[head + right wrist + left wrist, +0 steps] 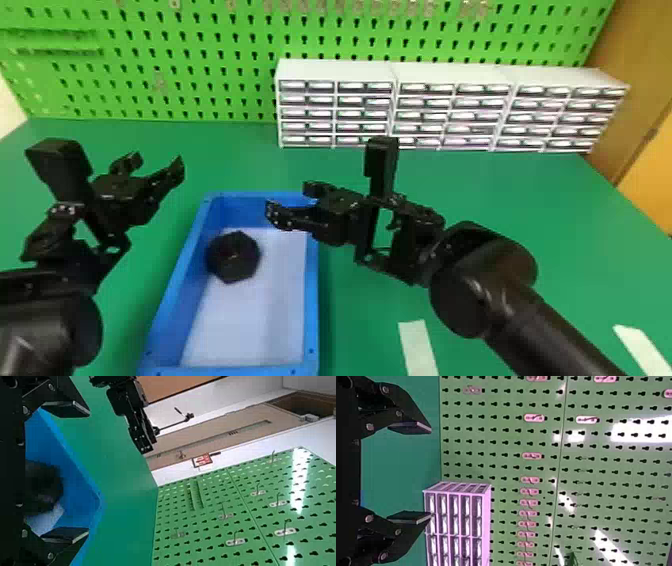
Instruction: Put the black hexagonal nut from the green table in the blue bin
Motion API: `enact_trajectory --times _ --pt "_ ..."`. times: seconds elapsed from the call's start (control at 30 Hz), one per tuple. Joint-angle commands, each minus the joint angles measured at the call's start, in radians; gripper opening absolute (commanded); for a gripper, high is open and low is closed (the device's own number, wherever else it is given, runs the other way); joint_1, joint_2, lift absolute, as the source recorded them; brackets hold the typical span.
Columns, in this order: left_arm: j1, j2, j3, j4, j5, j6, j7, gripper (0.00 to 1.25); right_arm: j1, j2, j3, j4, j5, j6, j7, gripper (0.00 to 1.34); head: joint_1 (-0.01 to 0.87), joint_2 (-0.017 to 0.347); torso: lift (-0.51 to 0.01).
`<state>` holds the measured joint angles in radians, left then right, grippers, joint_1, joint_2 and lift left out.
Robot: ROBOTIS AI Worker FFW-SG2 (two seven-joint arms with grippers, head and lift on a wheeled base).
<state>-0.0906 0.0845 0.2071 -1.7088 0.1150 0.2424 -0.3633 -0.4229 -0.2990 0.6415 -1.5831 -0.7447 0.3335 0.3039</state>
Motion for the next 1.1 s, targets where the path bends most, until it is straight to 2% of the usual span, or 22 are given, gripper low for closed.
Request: enact_trajectory --times 0.0,0.17,0.47,0.77,1.07 --pt "-0.001 0.0 0.0 0.0 0.0 0.0 0.0 0.76 0.004 0.003 -0.011 0.0 0.005 0.002 0.0 1.11 0.691 0.009 -0.097" --pt "-0.001 0.0 0.0 0.0 0.0 0.0 0.0 0.76 0.012 0.008 -0.034 0.0 0.022 0.002 0.0 1.11 0.691 0.009 -0.097" --pt "0.002 0.0 0.008 0.0 0.006 0.0 0.0 0.76 0.067 0.027 -0.172 -0.005 0.087 0.009 0.001 1.11 0.691 0.009 -0.097" --pt "0.003 0.0 0.02 0.0 0.014 0.0 0.0 0.76 0.139 0.057 -0.364 -0.032 0.171 0.024 0.001 1.11 0.691 0.009 -0.097" --pt "0.008 0.0 0.035 0.0 0.02 0.0 0.001 0.76 0.204 0.097 -0.559 -0.066 0.26 0.035 0.001 1.11 0.691 0.009 -0.097"
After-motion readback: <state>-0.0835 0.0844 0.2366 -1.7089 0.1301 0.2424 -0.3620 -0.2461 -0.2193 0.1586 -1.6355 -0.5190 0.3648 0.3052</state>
